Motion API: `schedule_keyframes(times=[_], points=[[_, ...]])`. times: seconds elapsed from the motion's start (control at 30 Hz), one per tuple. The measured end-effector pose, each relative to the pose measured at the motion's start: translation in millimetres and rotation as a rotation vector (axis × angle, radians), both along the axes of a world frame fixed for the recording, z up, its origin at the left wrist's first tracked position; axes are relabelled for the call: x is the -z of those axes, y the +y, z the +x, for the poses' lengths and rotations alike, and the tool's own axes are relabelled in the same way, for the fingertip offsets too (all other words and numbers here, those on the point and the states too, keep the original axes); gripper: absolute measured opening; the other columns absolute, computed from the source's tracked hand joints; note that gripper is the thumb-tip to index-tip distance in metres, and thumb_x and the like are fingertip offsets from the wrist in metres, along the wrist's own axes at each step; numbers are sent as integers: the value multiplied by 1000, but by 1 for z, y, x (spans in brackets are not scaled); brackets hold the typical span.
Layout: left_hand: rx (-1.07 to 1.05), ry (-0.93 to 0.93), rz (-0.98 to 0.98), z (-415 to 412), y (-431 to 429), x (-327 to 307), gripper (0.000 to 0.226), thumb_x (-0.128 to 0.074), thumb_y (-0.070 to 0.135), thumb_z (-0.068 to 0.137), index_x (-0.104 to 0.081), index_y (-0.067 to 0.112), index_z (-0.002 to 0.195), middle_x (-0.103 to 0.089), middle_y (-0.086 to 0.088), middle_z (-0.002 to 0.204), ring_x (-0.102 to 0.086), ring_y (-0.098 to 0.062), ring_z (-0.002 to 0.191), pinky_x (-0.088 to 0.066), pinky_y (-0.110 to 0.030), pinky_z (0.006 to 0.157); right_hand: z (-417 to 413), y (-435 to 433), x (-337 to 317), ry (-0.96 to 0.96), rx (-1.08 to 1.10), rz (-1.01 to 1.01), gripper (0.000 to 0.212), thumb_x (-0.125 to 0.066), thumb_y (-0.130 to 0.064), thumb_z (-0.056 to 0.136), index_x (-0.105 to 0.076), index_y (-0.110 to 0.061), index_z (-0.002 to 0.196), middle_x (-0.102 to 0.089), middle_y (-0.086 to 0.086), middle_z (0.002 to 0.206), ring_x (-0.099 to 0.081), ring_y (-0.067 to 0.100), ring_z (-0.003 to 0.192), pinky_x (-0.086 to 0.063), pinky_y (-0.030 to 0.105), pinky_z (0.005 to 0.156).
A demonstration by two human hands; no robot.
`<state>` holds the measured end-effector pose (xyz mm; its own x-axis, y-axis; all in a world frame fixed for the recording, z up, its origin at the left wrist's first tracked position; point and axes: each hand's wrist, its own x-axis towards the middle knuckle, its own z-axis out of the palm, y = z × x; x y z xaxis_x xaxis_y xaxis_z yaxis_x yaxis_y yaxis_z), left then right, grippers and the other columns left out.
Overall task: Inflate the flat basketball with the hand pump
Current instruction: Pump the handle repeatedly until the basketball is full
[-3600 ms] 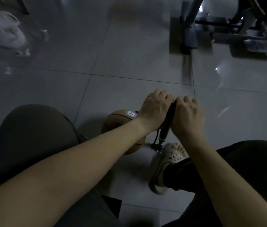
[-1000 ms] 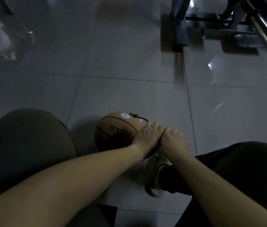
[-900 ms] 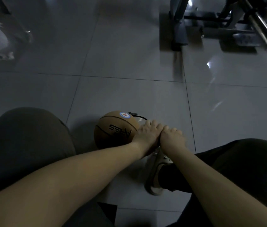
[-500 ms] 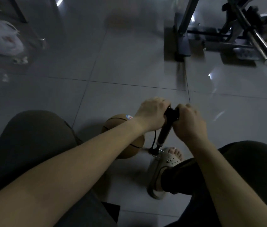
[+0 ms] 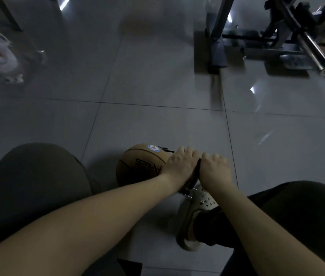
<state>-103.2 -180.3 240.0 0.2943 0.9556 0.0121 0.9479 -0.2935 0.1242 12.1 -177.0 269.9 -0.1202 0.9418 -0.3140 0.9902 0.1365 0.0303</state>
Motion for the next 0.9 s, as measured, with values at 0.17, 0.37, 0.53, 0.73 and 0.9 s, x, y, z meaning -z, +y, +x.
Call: schedule_keyframes(times=[0.17,0.37,0.53,0.73,0.9], points=[[46,-55,-144,3,-23,11,31,-31,22,90,-48,12,114,-47,-14,112,-47,-31,101,-39,-39,75,3,-10,19,44,23,-194,23,-53,-18,95,-50,-13,117,-56,12,116,-54,31,107,-50,39,89],[27,-54,-186,-5,-26,3,28,-38,21,96,-48,14,121,-47,-13,119,-47,-32,110,-40,-39,85,4,-11,5,236,48,-239,10,-53,-14,87,-45,-16,93,-63,10,104,-57,30,90,-46,34,72],[16,-92,25,-17,0,-48,20,-47,14,92,-56,14,109,-55,-10,110,-53,-30,102,-40,-37,81,2,-9,-42,379,73,118,6,-59,-16,86,-54,-15,90,-60,5,85,-58,28,79,-48,36,65],[78,-226,343,-19,10,-100,15,-62,20,80,-55,16,92,-55,-2,85,-48,-20,74,-34,-30,66,20,-1,-87,498,-51,482,13,-67,-19,83,-60,-17,94,-57,-2,85,-53,19,81,-49,35,70],[4,-81,365,-6,8,-38,5,-49,11,83,-46,15,86,-52,-7,79,-52,-25,68,-38,-33,53,7,0,-39,234,-35,352,9,-54,-25,92,-50,-17,93,-50,1,86,-47,19,80,-45,31,69]])
